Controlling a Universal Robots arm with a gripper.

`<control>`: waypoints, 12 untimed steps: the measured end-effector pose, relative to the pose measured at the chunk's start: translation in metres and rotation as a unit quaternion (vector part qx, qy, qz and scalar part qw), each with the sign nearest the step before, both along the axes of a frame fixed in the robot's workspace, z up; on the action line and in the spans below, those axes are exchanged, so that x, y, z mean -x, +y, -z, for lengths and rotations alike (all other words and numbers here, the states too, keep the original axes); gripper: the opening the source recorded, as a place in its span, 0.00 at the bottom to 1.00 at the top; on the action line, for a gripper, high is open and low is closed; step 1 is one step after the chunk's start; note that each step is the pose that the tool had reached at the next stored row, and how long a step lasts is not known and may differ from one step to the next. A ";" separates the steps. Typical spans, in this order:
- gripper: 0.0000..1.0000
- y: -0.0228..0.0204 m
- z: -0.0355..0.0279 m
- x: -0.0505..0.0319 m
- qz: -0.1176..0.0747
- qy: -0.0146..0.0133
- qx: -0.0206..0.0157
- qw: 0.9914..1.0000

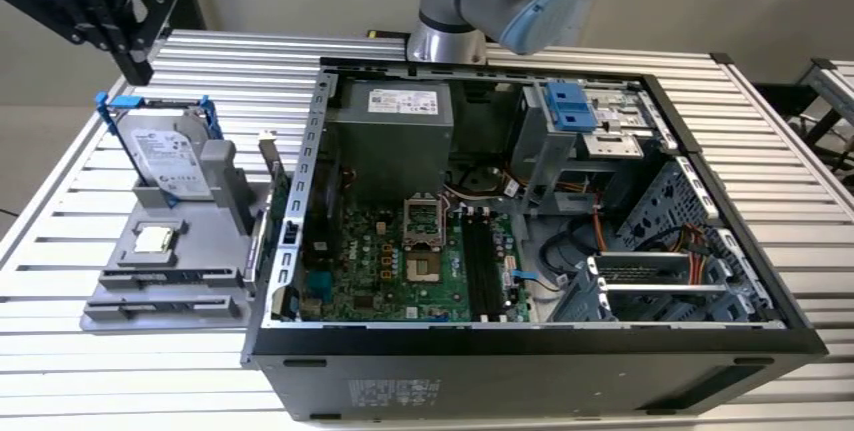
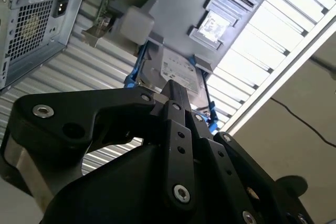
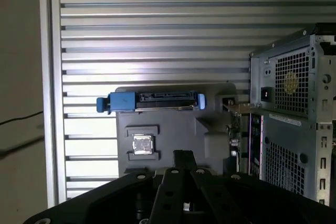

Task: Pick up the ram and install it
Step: 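Reach for the ram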

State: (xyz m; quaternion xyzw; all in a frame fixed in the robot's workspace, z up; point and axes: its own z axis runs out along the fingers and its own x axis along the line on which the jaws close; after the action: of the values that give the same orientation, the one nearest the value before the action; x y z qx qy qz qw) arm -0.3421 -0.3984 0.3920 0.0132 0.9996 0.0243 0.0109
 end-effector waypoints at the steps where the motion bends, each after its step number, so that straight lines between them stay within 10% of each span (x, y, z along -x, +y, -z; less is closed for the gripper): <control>1: 0.00 0.0000 0.0000 0.0017 0.000 0.000 0.000 1.000; 12: 0.00 0.0000 0.0001 0.0164 -0.003 0.000 0.000 1.000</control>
State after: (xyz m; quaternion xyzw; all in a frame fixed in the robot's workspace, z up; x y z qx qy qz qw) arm -0.3585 -0.3984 0.3918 0.0103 0.9996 0.0243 0.0109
